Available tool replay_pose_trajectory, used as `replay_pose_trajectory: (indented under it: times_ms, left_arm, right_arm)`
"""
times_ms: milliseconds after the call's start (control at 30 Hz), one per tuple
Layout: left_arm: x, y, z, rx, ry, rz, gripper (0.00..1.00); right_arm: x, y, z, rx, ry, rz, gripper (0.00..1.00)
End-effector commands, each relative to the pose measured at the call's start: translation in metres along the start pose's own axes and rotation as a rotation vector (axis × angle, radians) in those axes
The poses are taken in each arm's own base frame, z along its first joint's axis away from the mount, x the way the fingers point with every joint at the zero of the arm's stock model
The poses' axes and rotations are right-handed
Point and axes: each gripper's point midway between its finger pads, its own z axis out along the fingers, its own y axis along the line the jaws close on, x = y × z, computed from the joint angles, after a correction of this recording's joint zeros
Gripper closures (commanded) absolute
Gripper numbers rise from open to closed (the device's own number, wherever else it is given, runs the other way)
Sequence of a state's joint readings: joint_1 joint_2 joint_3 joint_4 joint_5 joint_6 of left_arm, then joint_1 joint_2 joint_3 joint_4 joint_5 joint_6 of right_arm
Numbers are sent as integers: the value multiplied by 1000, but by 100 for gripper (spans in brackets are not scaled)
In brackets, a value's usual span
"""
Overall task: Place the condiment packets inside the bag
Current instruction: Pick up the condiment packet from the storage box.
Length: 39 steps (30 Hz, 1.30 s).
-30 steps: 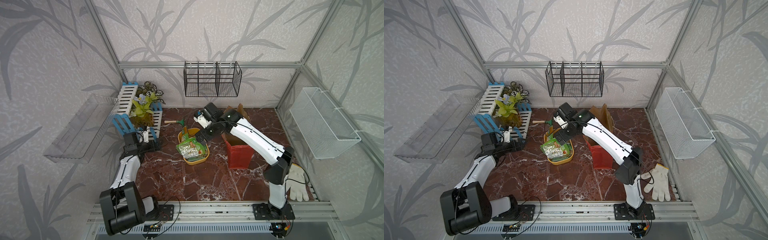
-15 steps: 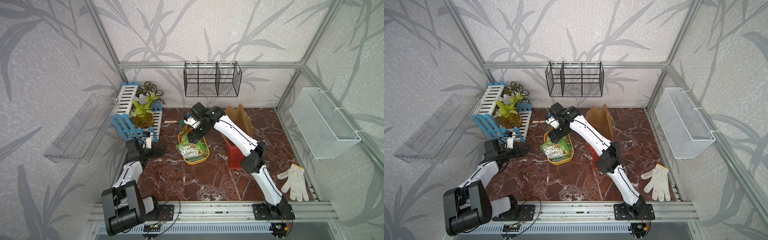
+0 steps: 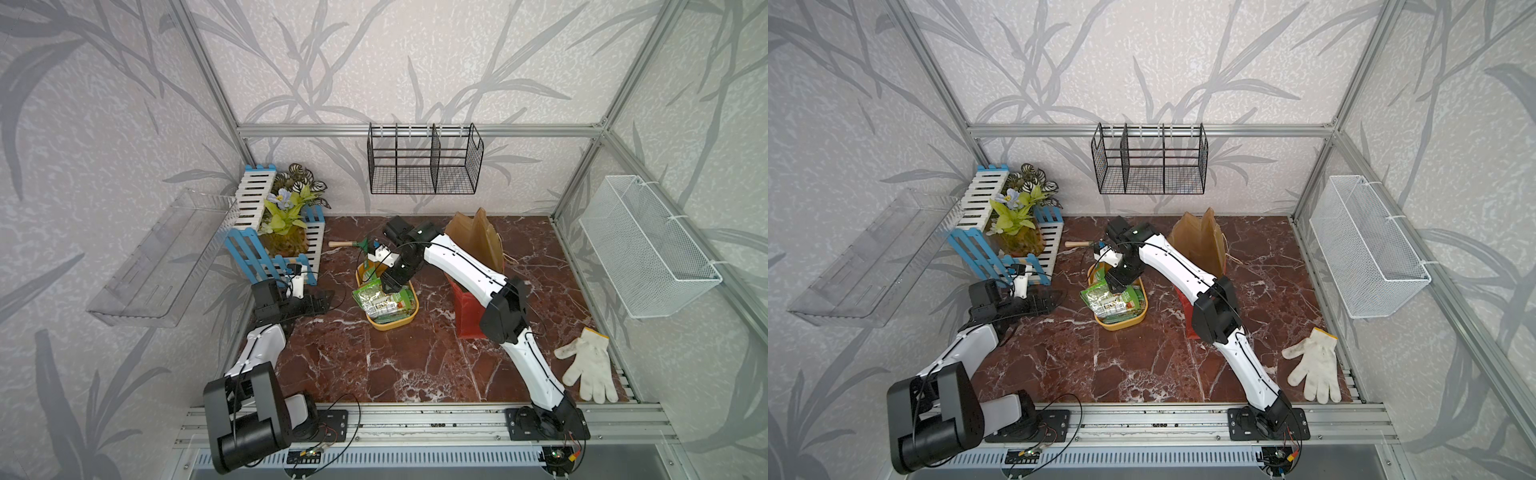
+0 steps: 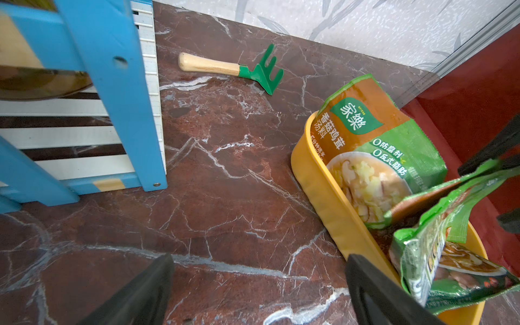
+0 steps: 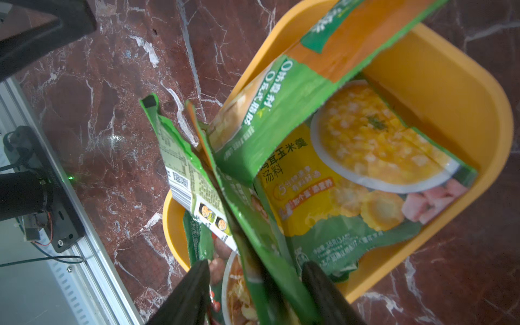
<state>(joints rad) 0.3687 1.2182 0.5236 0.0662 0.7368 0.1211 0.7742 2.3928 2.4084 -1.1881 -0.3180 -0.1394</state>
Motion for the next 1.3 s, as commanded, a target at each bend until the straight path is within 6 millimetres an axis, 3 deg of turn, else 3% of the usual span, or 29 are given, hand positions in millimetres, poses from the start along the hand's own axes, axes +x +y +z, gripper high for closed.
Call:
replay_pose_trajectory:
  times_ms: [0,133,200,433,633,833,1033,1100,1267]
  left_arm:
    - [-6,-5,-4,17,-32,41,0]
    - [-4,-5,-4,18,-31,43,0]
    - [-4,-5,-3,19,-31,43,0]
    - [-6,4,-2,-27,-34,10,0]
    - [-4,20,4,-80,6,-51,0]
    - [-15,39,-4,-212,-29,-75,0]
    - [-25,42,-13,-249,-64,-68,0]
    - [-27,41,-16,-249,-91,-58,0]
    - [-27,38,-18,-237,-102,-35,0]
  right_arm:
    - [-17,11,-10,-23,-81,-52,60]
    - [-18,15,-15,-34,-92,-57,84]
    - [-18,19,-21,-34,-102,-63,88]
    - [-22,39,-61,-16,-237,-45,93]
    - [-23,50,-108,16,-356,36,99]
    - [-26,58,-152,45,-462,105,100]
    - [-20,61,-211,110,-589,184,100]
    - [-13,63,-242,141,-657,202,100]
    - [8,49,-286,259,-751,275,100]
